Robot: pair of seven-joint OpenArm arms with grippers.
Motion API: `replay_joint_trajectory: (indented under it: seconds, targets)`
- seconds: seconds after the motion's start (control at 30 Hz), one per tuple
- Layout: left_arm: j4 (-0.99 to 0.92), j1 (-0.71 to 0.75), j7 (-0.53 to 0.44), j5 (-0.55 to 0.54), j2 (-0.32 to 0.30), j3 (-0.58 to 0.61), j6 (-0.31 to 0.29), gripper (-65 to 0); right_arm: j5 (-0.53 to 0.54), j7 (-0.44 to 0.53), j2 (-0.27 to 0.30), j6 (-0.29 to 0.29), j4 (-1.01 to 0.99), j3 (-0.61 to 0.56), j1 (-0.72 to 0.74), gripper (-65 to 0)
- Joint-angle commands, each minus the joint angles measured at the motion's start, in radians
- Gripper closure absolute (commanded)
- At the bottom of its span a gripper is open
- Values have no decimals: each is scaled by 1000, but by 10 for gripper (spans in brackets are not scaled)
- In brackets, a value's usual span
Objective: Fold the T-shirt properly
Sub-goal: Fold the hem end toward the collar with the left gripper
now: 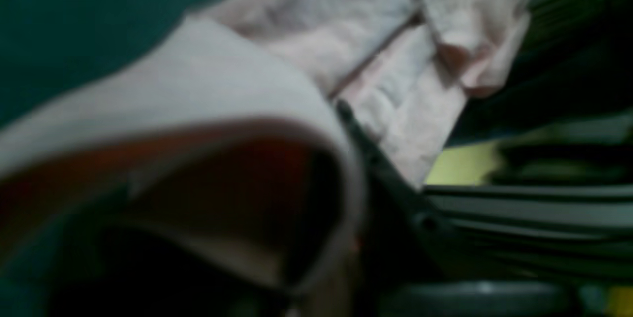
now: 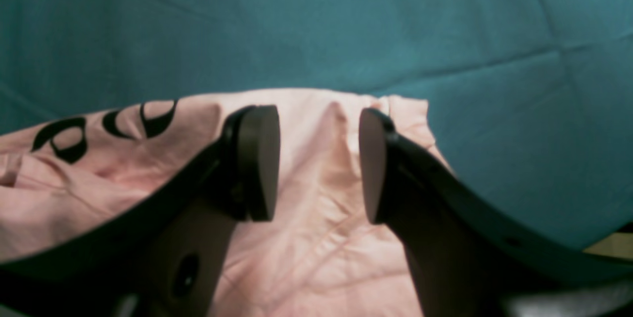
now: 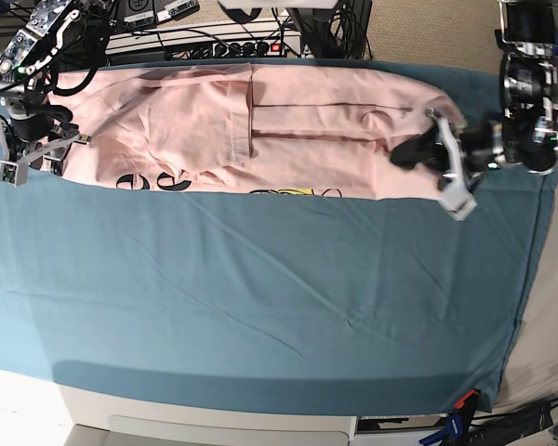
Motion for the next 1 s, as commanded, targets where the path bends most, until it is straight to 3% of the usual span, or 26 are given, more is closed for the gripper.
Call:
replay_joint_trajectory:
  seconds: [0.0,0.2,0.37,0.67,0.97]
  targets:
    - [32,-10,-47,13,-9,32,-6,0,-11,33,15,-5,16,15,6,-264]
    - [33,-42,-134,202,104,232,-6,0,-42,37,51,-12,8,88,5,-264]
    - [7,-108,-193,345,214,331,-6,0,-41,40,92,-14,-53,156,5,-264]
    - [-142,-224,-194,360,362,405,-6,0,-3,53,165,-15,-244,182,6,-264]
    - [-229,-236,-194,351,426,423,3,0,15,84,164,-14,-283,182,6,-264]
